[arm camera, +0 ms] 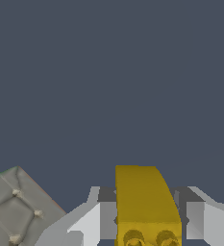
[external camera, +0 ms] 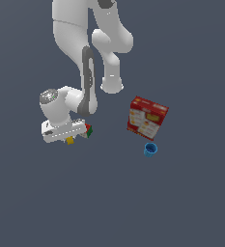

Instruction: Pick up a designated object from a clutter of objects.

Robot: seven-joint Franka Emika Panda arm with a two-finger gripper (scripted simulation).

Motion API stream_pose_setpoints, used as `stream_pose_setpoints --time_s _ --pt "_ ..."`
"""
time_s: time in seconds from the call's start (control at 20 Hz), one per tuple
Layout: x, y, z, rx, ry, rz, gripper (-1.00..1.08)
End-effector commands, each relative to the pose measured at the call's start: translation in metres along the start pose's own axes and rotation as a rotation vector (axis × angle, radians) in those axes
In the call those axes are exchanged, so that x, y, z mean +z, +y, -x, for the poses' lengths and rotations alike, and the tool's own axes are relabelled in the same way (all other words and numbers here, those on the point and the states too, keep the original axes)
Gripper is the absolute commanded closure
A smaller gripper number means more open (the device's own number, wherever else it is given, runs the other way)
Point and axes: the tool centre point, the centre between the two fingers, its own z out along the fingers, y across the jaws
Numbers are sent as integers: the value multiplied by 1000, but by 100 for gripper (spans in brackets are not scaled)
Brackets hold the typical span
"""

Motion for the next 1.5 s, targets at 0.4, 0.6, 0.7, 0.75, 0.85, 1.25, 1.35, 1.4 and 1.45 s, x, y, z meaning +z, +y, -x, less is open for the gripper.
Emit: stream_pose_setpoints --time_s 0.4,0.6,0.7,0.75,0.85,1.25,1.35,1.4,1.45 --pt "-13 -16 -1 3 -4 -2 108" --pt "-29 -34 -6 3 -5 -3 108" --pt "-39 -46 -9 3 -5 -3 108" --pt "-45 -52 -10 3 -6 -3 108" --pt "-57 -66 -13 4 -7 -4 108" --pt "-117 -131 -30 4 -11 -4 108" --pt "-133 -149 -35 5 -12 -3 108" --pt "-142 -158 -37 5 -12 -3 108" --pt "-150 -167 -39 5 -13 -3 108"
